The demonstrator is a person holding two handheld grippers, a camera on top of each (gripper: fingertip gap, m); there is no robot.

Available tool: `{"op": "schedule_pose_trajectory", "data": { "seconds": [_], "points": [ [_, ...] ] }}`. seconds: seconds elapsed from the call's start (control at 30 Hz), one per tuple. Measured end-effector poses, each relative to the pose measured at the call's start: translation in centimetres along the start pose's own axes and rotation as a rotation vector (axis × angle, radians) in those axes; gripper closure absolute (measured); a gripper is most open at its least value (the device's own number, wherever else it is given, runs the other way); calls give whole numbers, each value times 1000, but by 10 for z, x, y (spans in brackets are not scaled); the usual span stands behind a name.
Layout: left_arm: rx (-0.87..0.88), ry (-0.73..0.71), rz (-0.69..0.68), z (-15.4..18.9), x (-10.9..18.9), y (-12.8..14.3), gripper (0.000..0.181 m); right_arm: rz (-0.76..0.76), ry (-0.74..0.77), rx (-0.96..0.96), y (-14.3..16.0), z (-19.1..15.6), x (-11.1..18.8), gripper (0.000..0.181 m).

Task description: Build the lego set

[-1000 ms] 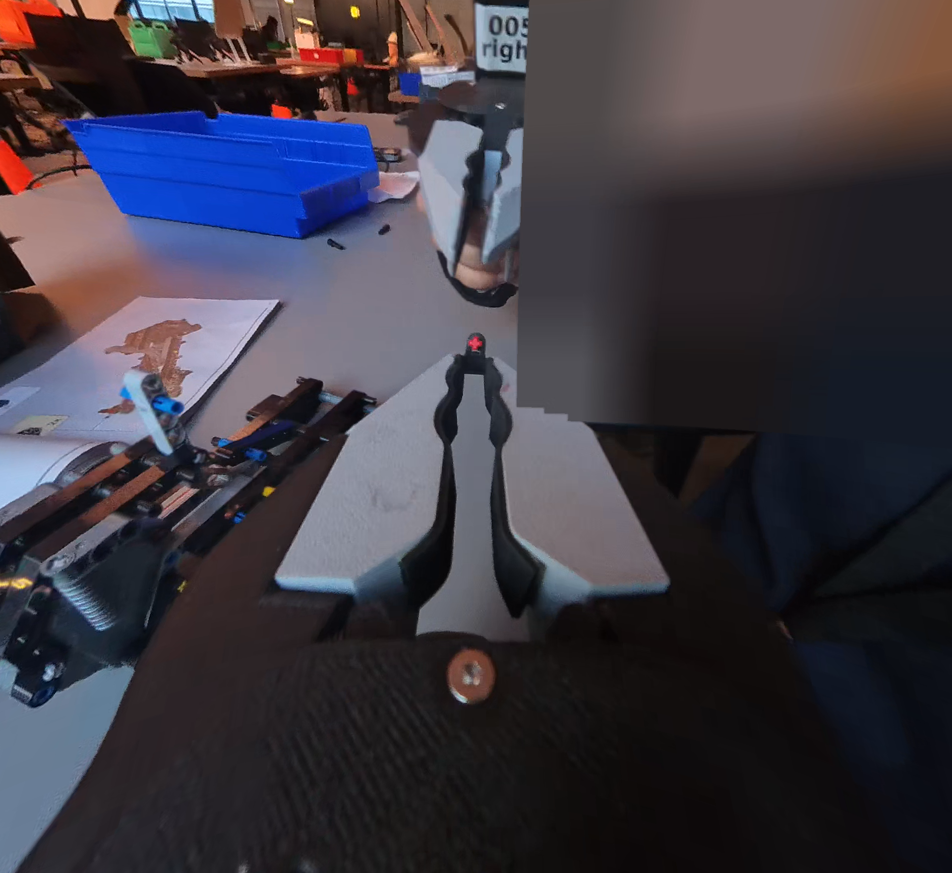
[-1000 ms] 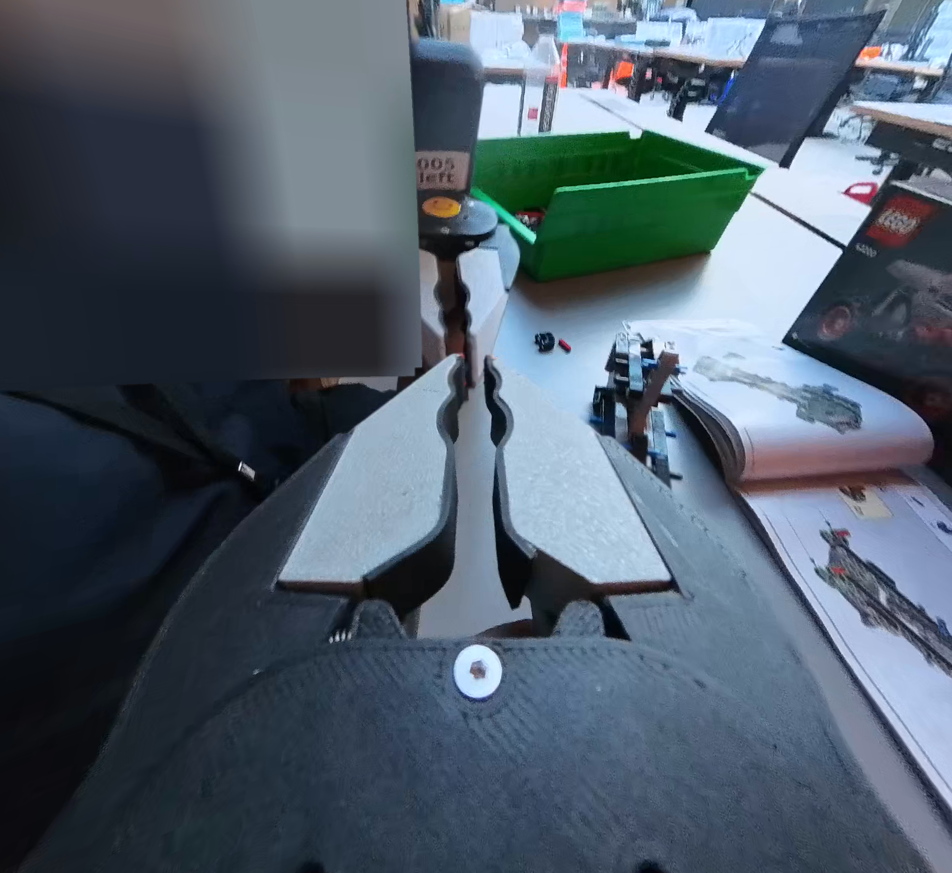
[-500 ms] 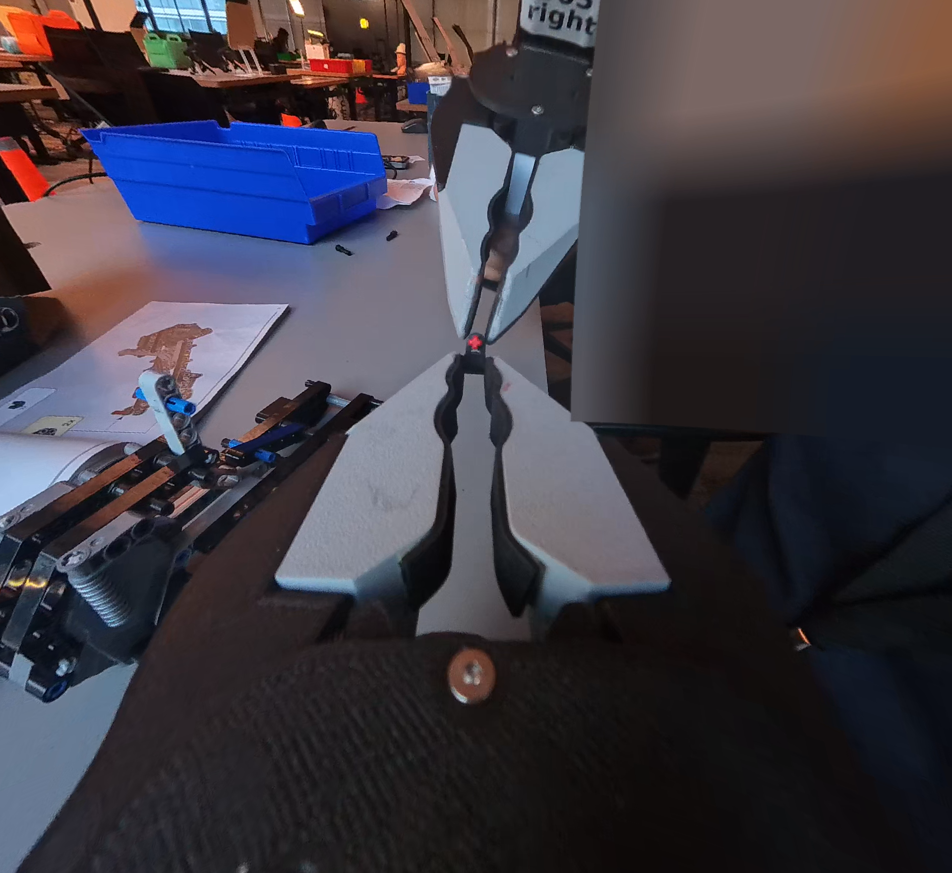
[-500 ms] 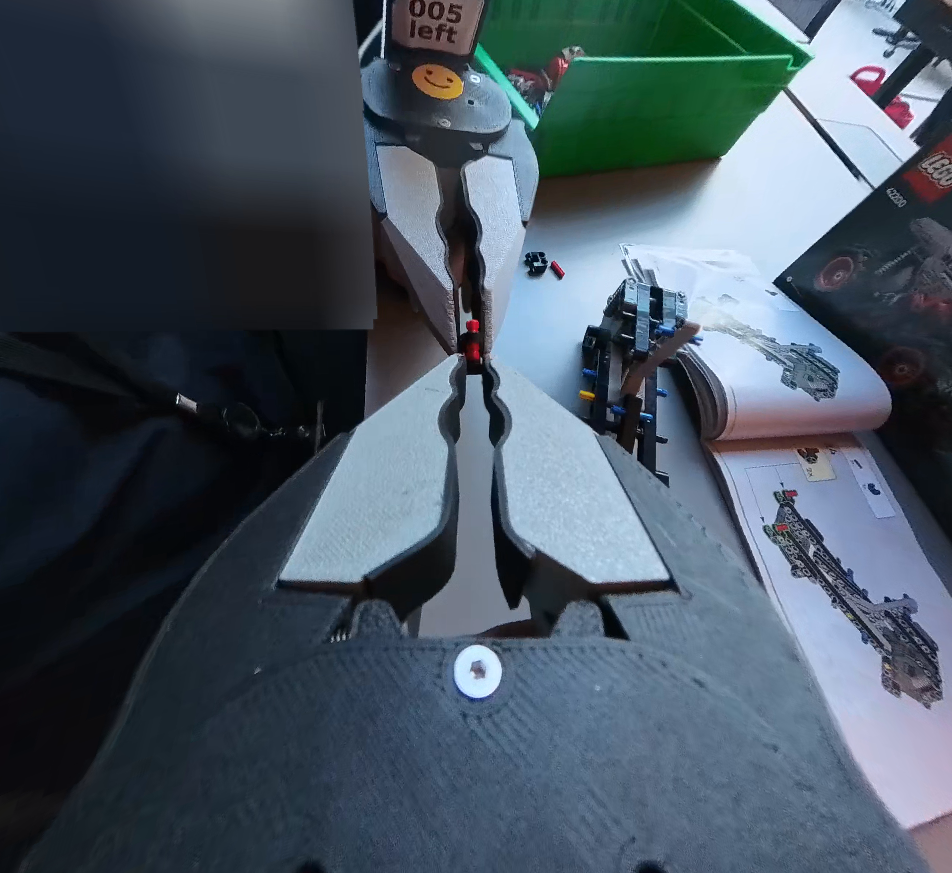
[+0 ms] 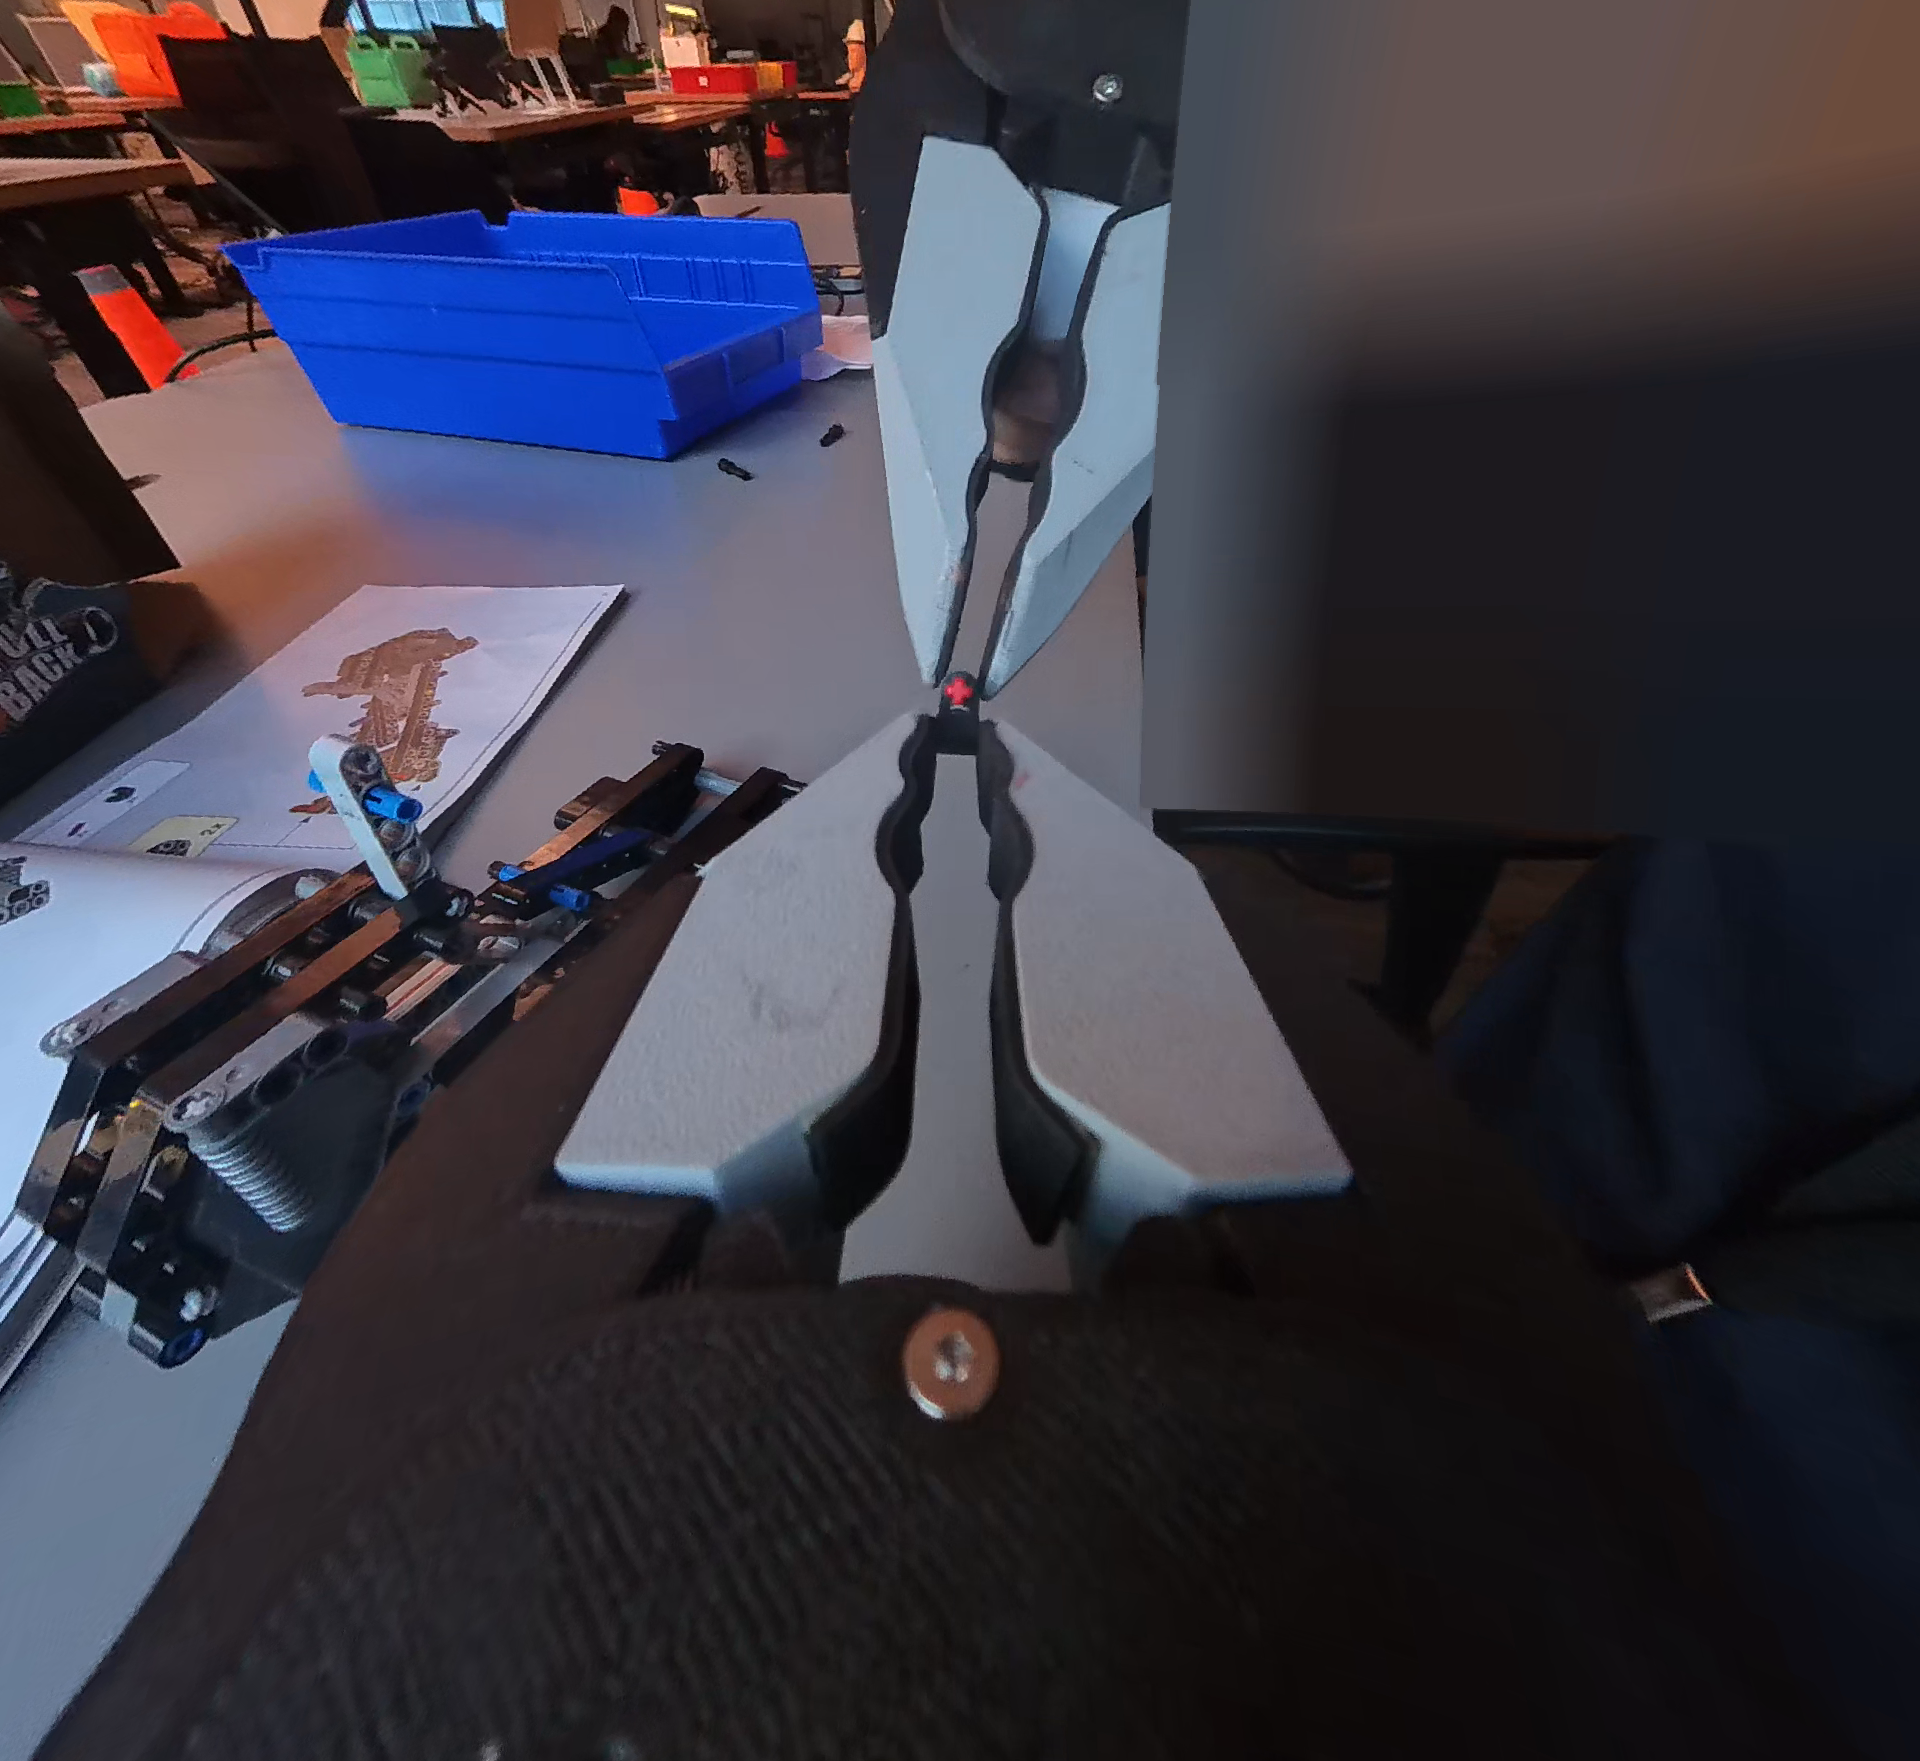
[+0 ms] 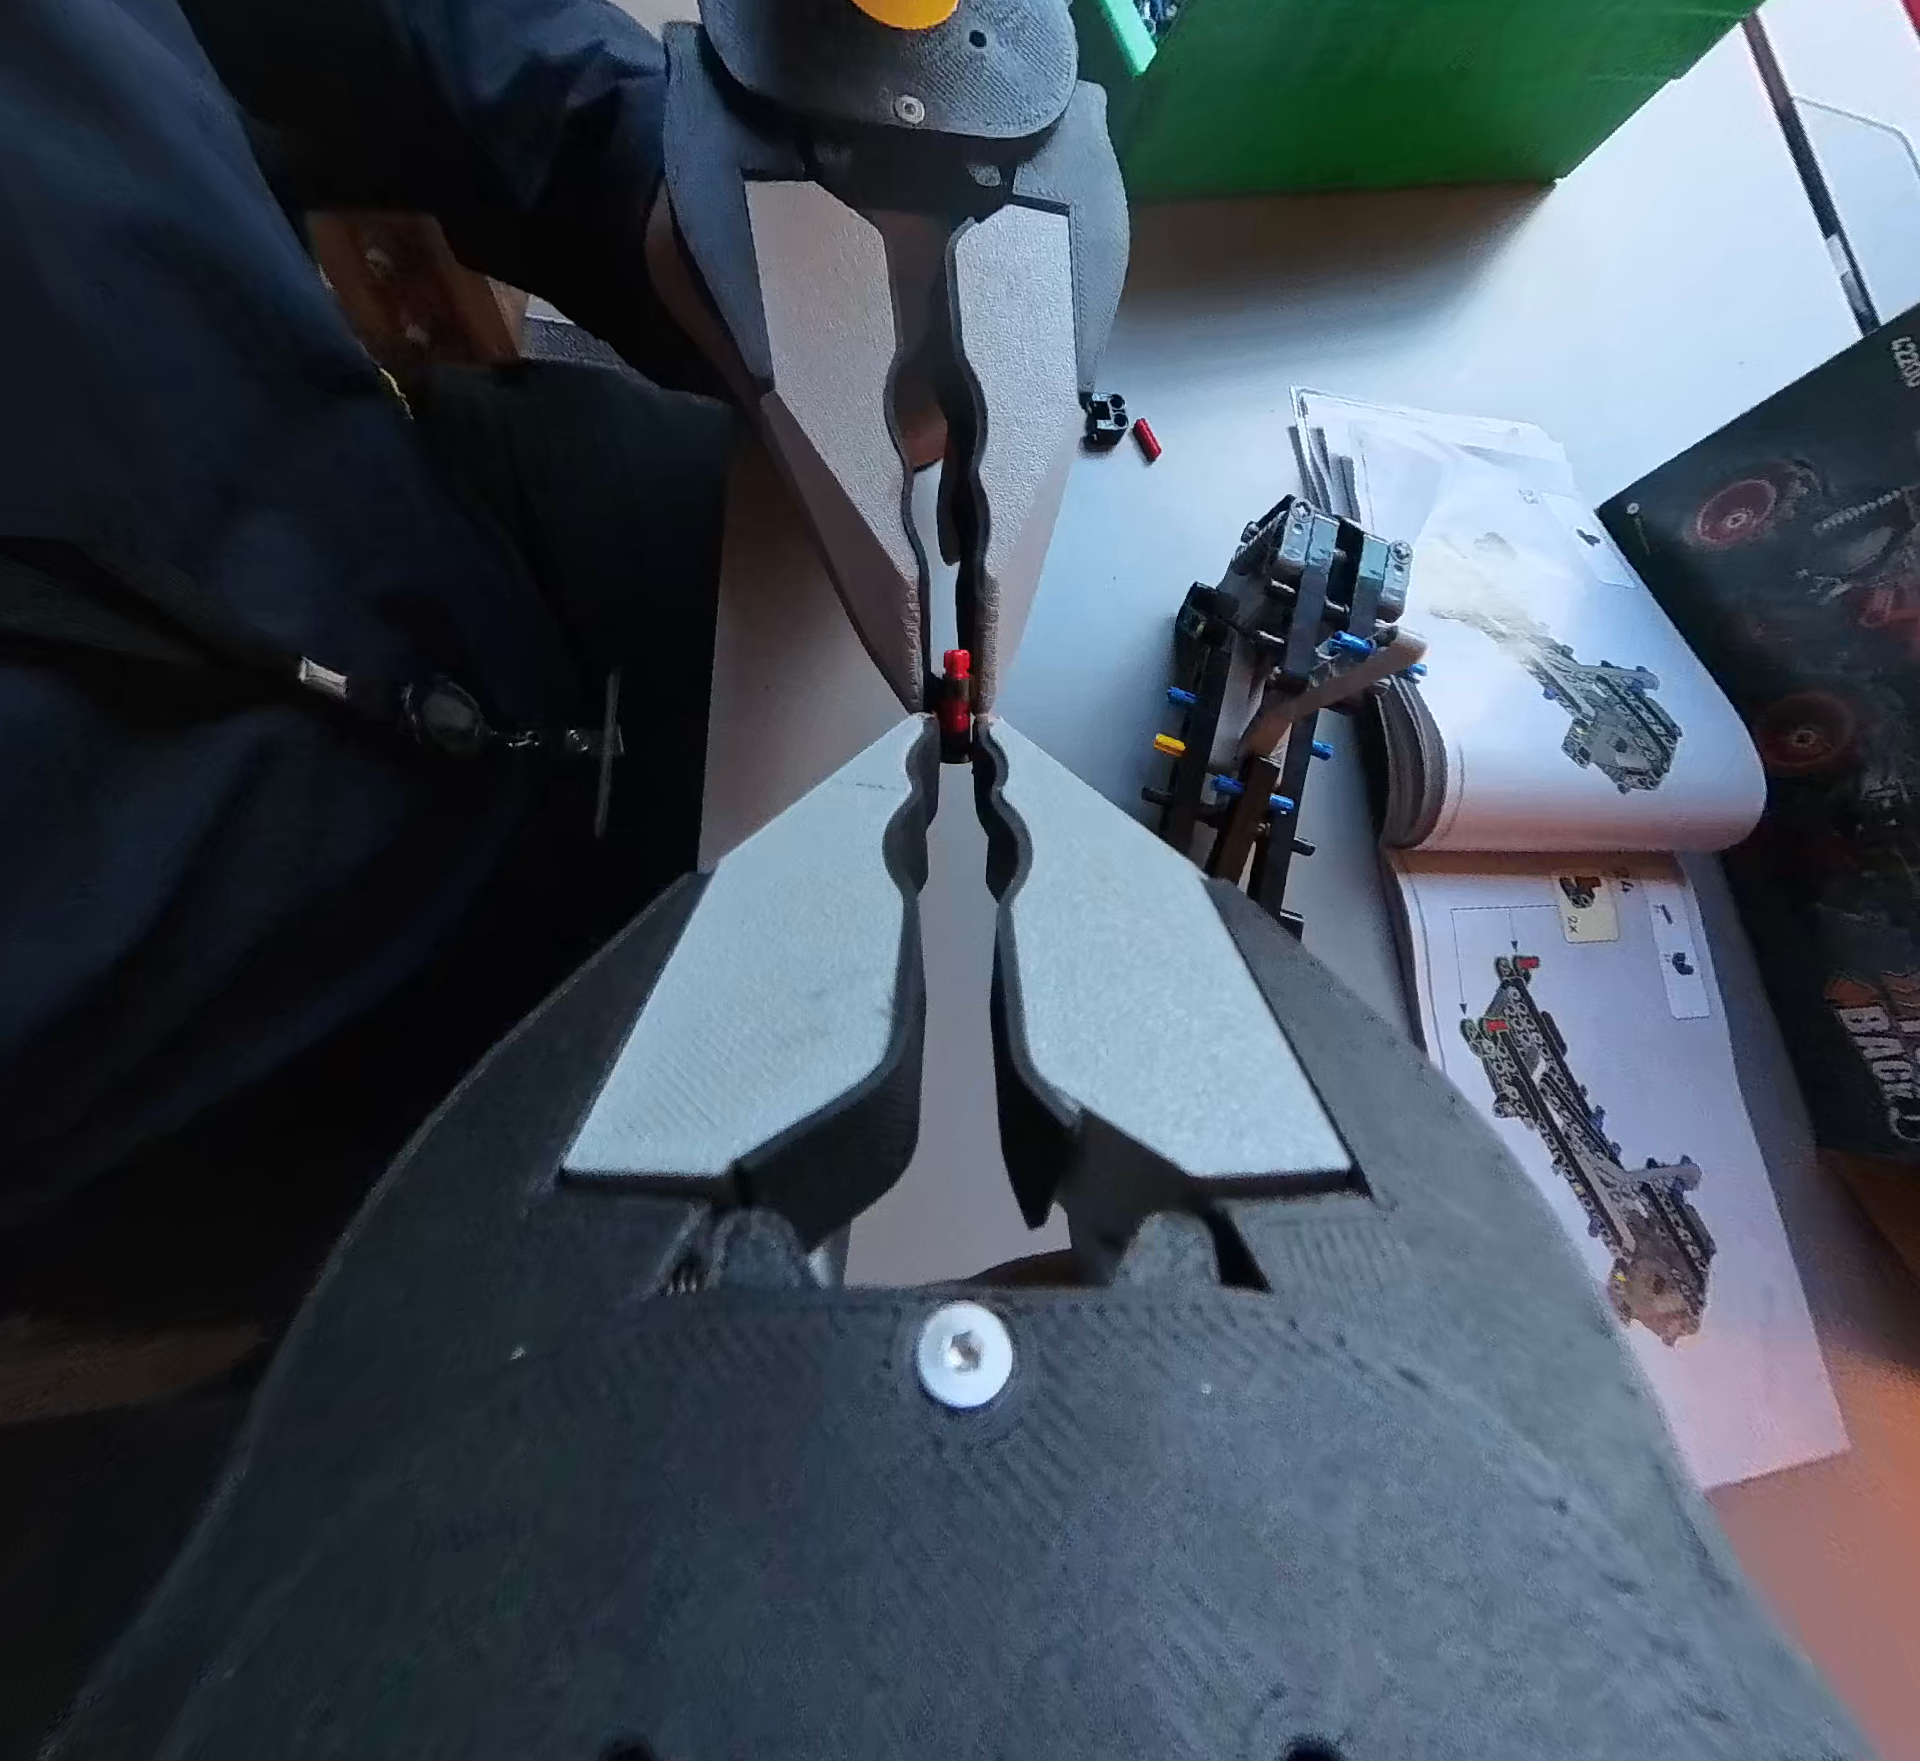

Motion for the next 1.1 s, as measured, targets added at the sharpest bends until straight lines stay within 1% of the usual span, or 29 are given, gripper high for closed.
{"op": "schedule_pose_trajectory", "data": {
  "seconds": [0.33,0.5,0.53,0.57,0.67,0.8,0.93,1.1],
  "points": [
    [1,0,-1,0,0,0,176,23,-9,-7,2,0,0,178],
    [0,-2,-3,0,-1,0,176,37,-3,0,-1,2,5,181],
    [0,-1,-2,0,0,0,176,38,-7,-3,-1,1,4,178],
    [0,-1,-3,0,0,0,176,35,-10,-7,-1,1,4,175],
    [-2,0,-5,0,-1,0,176,21,-5,2,1,-1,1,179],
    [-5,-2,-7,1,-1,0,176,13,-4,2,1,-1,0,178],
    [-5,-4,-3,0,0,0,176,-39,5,27,4,-2,-3,177],
    [-1,-1,0,0,0,0,176,-19,8,20,2,-2,0,177]
  ]
}}
Point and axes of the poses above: each gripper's, where its closed fingertips meet, x back along the fingers, y out of its underside, z = x × y across the jaws, the point moved 8 cm from there along x, back along the fingers, and after that the axes turned 5 degrees about y, right-handed, at the moved point
